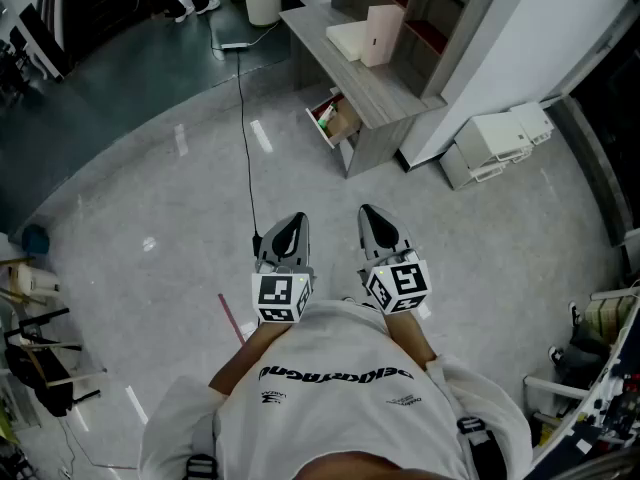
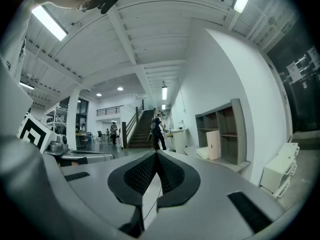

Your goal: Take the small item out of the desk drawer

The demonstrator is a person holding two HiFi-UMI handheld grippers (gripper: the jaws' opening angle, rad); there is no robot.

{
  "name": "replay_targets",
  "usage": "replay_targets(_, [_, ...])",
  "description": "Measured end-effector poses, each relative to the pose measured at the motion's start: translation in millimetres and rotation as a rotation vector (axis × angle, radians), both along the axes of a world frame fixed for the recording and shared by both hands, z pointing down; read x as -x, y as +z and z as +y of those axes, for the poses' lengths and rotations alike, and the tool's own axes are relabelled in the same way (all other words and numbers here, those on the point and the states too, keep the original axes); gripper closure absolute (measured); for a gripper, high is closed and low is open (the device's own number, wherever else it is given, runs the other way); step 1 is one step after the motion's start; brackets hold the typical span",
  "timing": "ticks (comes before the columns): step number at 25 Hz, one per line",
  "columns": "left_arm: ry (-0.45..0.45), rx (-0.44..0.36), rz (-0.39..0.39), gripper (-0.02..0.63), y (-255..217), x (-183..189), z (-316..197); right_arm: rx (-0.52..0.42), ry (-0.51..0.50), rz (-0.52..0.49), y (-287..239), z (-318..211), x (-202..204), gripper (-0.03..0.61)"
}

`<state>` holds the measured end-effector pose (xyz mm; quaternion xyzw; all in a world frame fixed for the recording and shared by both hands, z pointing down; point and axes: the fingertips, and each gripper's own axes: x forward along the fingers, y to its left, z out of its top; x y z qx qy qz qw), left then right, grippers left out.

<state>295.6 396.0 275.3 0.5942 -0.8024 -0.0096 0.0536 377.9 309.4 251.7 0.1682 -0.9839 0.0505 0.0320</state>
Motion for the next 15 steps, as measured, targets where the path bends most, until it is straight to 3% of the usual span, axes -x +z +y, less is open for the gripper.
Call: replay_targets(15, [0.032,0.001,0.019,0.597,13,32,36,-0.003,0.026,0.0,7,39,27,0.546])
